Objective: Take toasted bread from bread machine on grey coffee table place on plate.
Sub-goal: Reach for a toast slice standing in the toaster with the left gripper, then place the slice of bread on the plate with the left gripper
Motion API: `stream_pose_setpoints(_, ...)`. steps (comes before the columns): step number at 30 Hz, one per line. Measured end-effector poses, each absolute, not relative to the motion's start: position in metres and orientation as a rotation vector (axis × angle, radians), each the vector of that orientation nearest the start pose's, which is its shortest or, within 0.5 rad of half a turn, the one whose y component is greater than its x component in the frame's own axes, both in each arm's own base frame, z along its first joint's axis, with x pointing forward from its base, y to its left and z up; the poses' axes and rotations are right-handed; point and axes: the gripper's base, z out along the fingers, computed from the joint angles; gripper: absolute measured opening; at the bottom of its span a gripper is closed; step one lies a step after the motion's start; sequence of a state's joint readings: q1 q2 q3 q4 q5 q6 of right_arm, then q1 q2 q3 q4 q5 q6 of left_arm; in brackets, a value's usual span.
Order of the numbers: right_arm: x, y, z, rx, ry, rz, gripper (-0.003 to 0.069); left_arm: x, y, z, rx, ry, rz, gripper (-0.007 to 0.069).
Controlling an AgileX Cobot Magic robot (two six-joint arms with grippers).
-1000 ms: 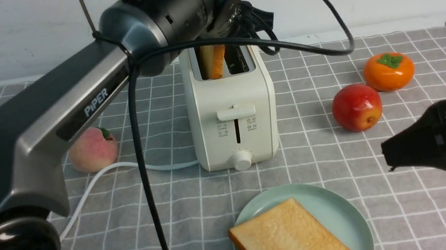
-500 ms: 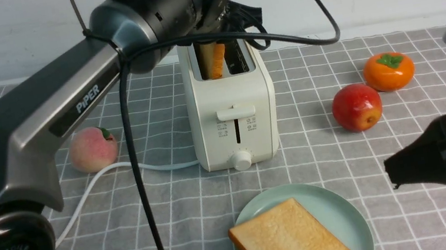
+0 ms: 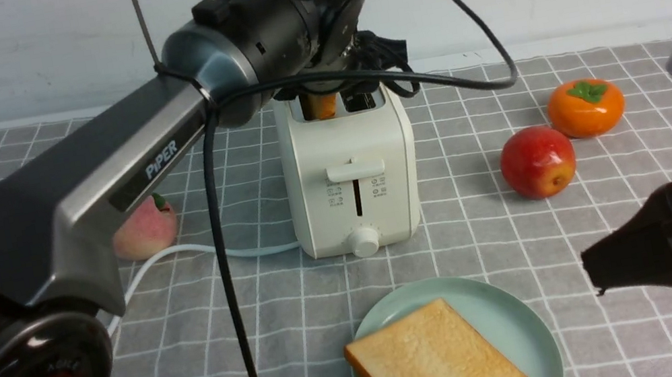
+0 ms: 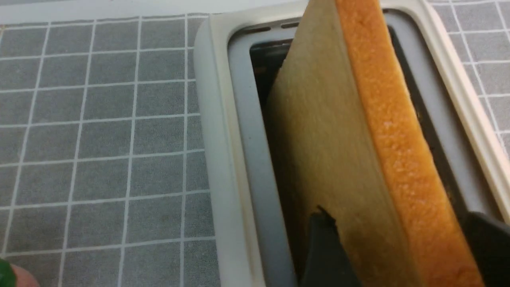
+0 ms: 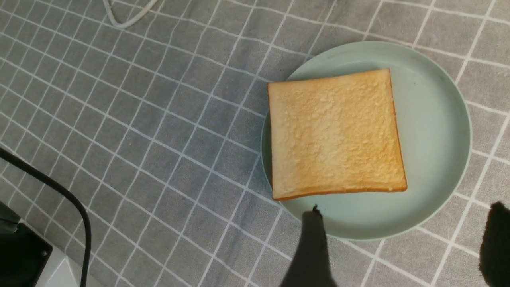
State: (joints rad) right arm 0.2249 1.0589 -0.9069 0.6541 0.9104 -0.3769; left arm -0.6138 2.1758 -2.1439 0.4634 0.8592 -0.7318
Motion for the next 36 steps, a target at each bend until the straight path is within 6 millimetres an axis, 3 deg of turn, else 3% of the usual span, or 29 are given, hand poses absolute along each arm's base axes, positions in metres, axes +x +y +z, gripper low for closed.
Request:
stream_pose_setpoints(1,0.184,0.087,0.333,-0.424,2.386,0.739,0.0526,0.430,-0.265,0.311,0.051,2.271,-0.141,0.0383)
stream_pose_setpoints(2,0.184,0.087,0.333,-0.425,2.386,0.740,0.0526,0.429,-0.263,0.312,0.050,2.271,-0.121,0.0300)
stream_pose_setpoints(6,0.184,0.087,0.333,-0.426,2.386,0.740,0.0525,0.425,-0.255,0.322,0.018,2.272,-0.056,0.0099)
stream_pose_setpoints(7,0.184,0.087,0.333,-0.427,2.386,0.739,0.0525,0.424,-0.254,0.324,0.017,2.267,-0.057,0.0099)
stream_pose_setpoints(9,0.184,0.087,0.333,-0.438,2.381,0.730,0.0524,0.415,-0.245,0.348,-0.008,2.238,-0.061,0.0071)
stream_pose_setpoints(10,0.184,0.087,0.333,-0.439,2.380,0.730,0.0524,0.415,-0.245,0.348,-0.008,2.238,-0.059,0.0071)
stream_pose_setpoints(13,0.185,0.087,0.333,-0.439,2.372,0.724,0.0515,0.386,-0.224,0.408,-0.037,2.141,-0.112,0.0071)
stream_pose_setpoints(14,0.185,0.087,0.334,-0.439,2.371,0.723,0.0514,0.382,-0.221,0.416,-0.042,2.130,-0.118,0.0071)
stream_pose_setpoints(17,0.185,0.087,0.334,-0.439,2.371,0.723,0.0502,0.339,-0.191,0.475,-0.068,2.056,-0.172,0.0071)
stream_pose_setpoints(20,0.185,0.087,0.334,-0.439,2.371,0.723,0.0484,0.298,-0.167,0.509,-0.044,2.071,-0.219,0.0071)
stream_pose_setpoints(22,0.185,0.087,0.334,-0.440,2.371,0.722,0.0474,0.280,-0.160,0.517,-0.001,2.117,-0.247,0.0071)
stream_pose_setpoints(26,0.185,0.087,0.334,-0.439,2.371,0.721,0.0452,0.260,-0.164,0.507,0.166,2.238,-0.357,0.0071)
stream_pose_setpoints(28,0.185,0.087,0.334,-0.439,2.371,0.721,0.0444,0.257,-0.177,0.490,0.271,2.325,-0.453,0.0071)
stream_pose_setpoints(32,0.185,0.087,0.334,-0.438,2.369,0.720,0.0433,0.260,-0.212,0.410,0.475,2.576,-0.691,0.0071)
stream_pose_setpoints(34,0.185,0.087,0.334,-0.437,2.368,0.720,0.0433,0.263,-0.225,0.366,0.453,2.657,-0.821,0.0071)
stream_pose_setpoints(35,0.185,0.087,0.334,-0.437,2.368,0.720,0.0432,0.264,-0.226,0.361,0.451,2.664,-0.817,0.0071)
stream_pose_setpoints(36,0.185,0.087,0.334,-0.437,2.367,0.719,0.0432,0.266,-0.232,0.328,0.385,2.721,-0.884,0.0071)
